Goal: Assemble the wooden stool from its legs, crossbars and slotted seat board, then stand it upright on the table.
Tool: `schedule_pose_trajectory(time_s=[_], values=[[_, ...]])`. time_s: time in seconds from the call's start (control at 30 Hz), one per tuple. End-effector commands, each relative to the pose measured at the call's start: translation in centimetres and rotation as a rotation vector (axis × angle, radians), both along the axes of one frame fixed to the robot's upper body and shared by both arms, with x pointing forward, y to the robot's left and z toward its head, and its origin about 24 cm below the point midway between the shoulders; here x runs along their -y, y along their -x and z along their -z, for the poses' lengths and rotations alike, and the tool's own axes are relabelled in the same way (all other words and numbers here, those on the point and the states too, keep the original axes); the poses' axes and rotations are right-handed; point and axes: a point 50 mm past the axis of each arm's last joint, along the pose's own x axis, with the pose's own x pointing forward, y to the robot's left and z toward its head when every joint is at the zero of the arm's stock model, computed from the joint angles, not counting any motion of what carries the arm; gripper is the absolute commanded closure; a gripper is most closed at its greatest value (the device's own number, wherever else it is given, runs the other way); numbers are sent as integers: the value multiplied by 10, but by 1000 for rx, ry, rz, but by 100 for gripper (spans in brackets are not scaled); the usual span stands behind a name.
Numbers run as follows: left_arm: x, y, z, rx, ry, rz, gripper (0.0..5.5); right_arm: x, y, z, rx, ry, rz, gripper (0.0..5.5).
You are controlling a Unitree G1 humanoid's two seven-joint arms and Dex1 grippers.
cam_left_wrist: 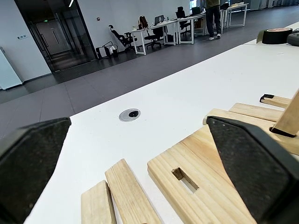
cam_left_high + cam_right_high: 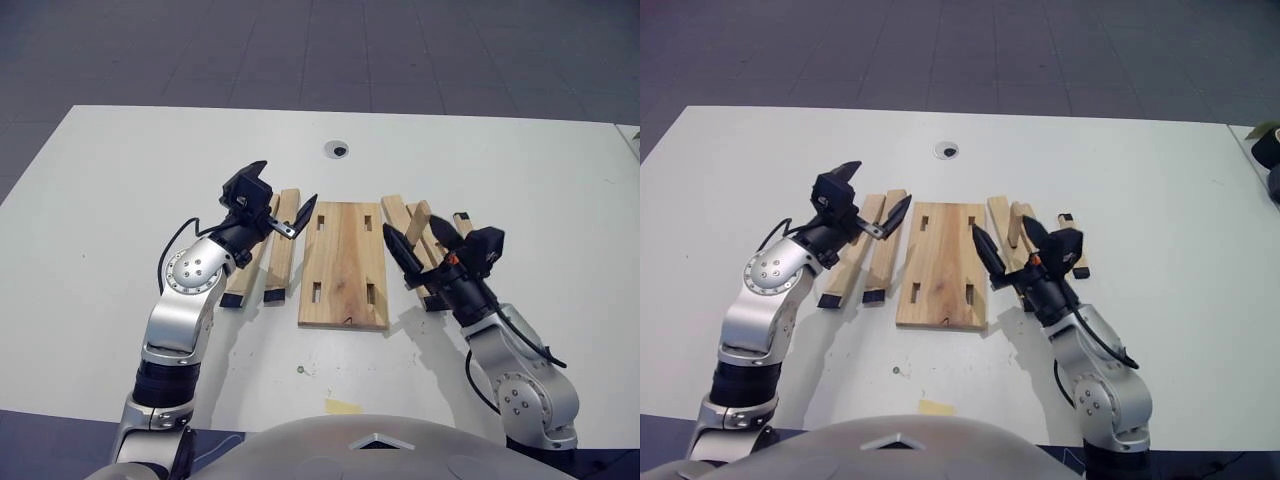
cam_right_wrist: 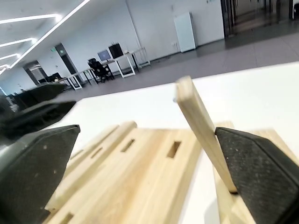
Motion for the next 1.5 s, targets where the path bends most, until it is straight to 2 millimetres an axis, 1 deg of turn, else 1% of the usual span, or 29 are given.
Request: schedule_pose_trajectory(time_s=[0.03,0.13,0.27,0.47,0.5,0.6,0.7,0.87,0.97,1.1,1.13,1.17,1.3,1.33,1.4,1.43,1.5], values=[[-1,2,3,-16,-25,7,10,6,3,14,-87,16,70,11],[-1,2,4,-16,-27,10,10,9,5,21,-126,74,87,11],[-1,2,4,-14,-28,5,10,15,9,35,-230,151,104,11],[0,3,4,-13,-27,-1,10,17,14,43,-314,206,109,11],[0,3,4,-12,-27,-3,10,17,15,45,-331,218,87,11],[0,3,4,-11,-27,-5,10,15,21,47,-351,364,-14,11],[0,2,4,-11,-27,-5,10,16,22,47,-338,492,-68,11],[1,2,4,-9,-26,-4,10,14,21,44,-353,486,-59,11],[1,2,4,-9,-25,-5,10,16,17,45,-365,466,-13,11],[1,2,4,-10,-30,-5,10,15,11,43,-380,402,43,75],[1,2,4,-10,-32,-6,10,15,10,42,-380,409,40,82],[1,2,5,-10,-33,-6,10,15,9,41,-376,428,31,106],[1,3,5,-12,-37,-5,10,18,11,43,-380,529,-3,163],[1,3,5,-12,-38,-4,10,18,12,44,-385,539,-4,187],[1,3,5,-13,-39,-3,10,19,11,45,-385,546,0,216],[1,3,5,-14,-40,-3,10,19,11,45,-382,547,1,241],[2,3,5,-15,-42,-1,10,19,9,44,-372,551,1,271]])
